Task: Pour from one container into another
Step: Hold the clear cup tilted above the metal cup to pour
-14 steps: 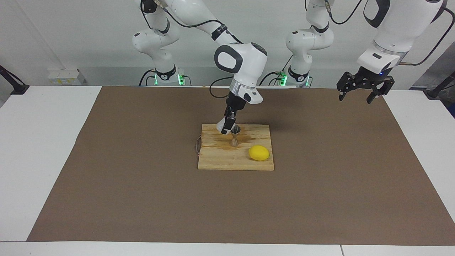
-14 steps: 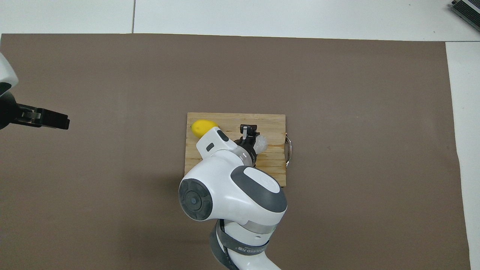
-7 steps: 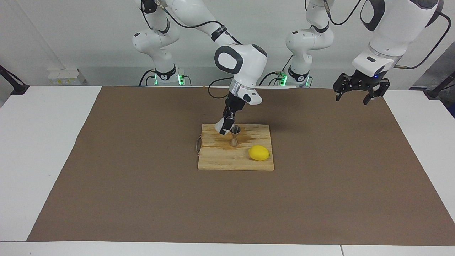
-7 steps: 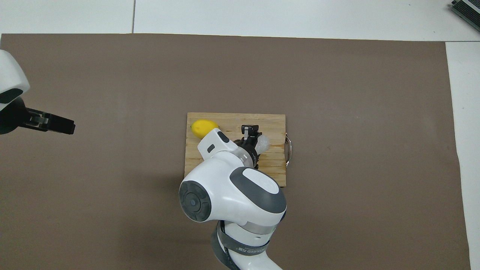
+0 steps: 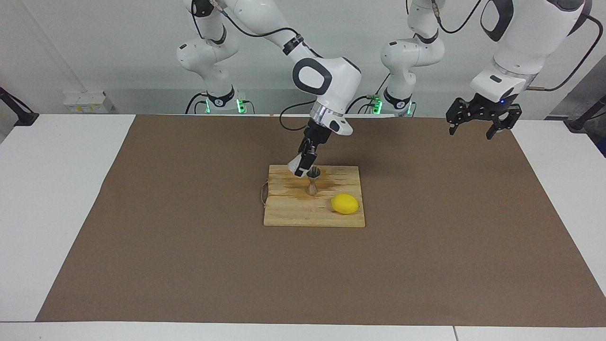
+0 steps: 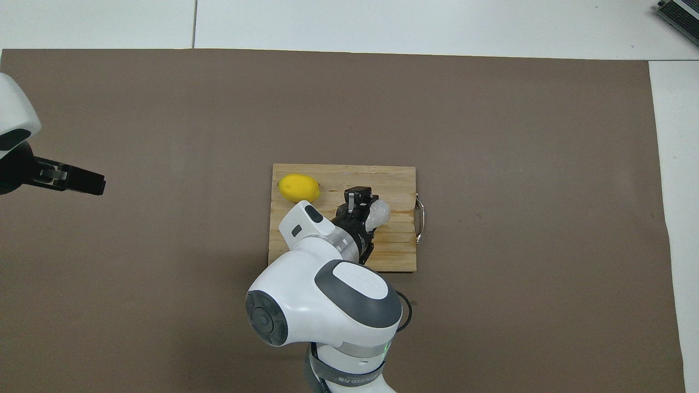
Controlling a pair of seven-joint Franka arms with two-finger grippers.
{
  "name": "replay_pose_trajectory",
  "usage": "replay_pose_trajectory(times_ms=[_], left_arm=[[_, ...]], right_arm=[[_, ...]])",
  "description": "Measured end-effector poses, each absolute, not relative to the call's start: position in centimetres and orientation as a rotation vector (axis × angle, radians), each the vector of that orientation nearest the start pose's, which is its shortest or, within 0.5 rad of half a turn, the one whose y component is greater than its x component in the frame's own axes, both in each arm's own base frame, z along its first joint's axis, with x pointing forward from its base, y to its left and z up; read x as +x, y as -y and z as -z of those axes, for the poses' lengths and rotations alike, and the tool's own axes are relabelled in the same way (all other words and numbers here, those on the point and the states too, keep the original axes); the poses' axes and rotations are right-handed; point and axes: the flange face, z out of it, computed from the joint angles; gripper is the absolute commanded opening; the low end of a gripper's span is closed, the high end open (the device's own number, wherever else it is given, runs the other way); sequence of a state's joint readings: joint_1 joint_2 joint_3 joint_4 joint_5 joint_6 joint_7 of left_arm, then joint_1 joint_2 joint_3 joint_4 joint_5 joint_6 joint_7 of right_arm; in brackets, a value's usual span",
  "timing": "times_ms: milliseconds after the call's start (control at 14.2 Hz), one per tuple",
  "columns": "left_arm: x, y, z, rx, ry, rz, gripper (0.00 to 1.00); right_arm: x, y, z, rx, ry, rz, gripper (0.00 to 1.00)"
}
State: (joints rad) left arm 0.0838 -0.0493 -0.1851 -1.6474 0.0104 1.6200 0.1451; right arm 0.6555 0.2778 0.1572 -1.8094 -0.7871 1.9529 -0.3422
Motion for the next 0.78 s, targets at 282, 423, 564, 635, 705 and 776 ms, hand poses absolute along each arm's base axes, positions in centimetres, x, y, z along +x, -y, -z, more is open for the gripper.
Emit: replay_pose_trajectory(times_ms=[282,423,564,635,705,776], left_arm=[[54.1,5.54,-62.07,-3.099,-0.381,0.04,1.0],[54.11,5.46,-62.09,-3.1,-0.379,0.041,1.0],[54.12,5.46,-62.1,-3.1,-0.379,0.043,1.0],[54.13,5.47,-62.11,-3.1,-0.379,0.044,1.0],[54.14,5.47,-62.12,-3.1,-0.379,0.046,1.0],[54.17,5.46,-62.15,-3.1,-0.378,0.05,1.0]], right_arm=[[46.73,-41.51,-39.56,1.803,-1.685,-0.052,0.29],[46.9,-41.34,-39.6,1.807,-1.68,-0.052,0.29],[47.13,-41.11,-39.67,1.814,-1.672,-0.053,0.29],[47.24,-41.01,-39.71,1.818,-1.667,-0.053,0.29],[47.36,-40.89,-39.76,1.825,-1.659,-0.056,0.29],[47.49,-40.74,-39.8,1.838,-1.644,-0.061,0.29]])
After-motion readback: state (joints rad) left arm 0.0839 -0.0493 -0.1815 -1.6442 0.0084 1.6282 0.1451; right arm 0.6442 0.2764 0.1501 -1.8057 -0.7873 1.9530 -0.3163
